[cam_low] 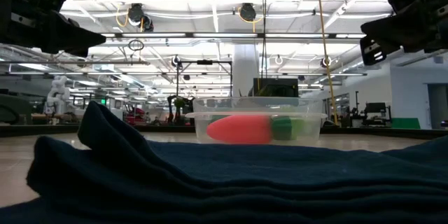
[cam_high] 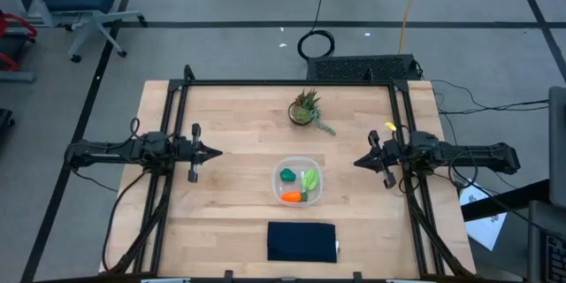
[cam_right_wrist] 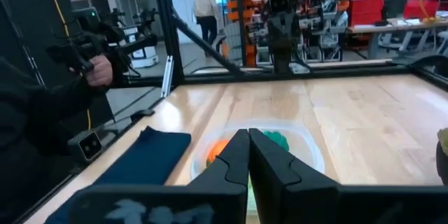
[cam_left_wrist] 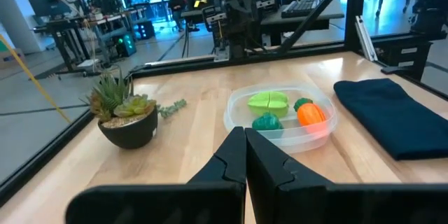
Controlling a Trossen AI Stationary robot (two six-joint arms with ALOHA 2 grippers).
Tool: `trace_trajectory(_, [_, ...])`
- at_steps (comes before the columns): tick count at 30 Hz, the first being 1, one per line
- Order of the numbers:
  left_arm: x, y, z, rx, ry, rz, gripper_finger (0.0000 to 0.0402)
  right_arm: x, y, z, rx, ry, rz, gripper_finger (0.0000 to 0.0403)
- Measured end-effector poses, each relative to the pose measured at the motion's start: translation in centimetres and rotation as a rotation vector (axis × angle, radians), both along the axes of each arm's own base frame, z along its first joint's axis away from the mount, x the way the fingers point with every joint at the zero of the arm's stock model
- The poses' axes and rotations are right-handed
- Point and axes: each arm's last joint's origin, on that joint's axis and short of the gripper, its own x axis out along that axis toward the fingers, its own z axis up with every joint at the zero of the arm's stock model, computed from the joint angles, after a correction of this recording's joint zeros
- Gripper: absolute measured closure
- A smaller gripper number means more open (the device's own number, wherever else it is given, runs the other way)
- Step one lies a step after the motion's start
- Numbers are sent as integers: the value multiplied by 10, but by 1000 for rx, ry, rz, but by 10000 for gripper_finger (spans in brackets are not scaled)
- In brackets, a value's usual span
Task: Pick and placing Produce into tupperware
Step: Return to Home Position
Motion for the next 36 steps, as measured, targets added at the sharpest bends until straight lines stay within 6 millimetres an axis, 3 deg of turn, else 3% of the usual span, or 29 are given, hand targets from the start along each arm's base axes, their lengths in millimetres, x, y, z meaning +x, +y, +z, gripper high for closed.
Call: trace_trajectory(36, [0,-5,0,52,-6,-32,401,-1,11,-2,-18,6,-1,403])
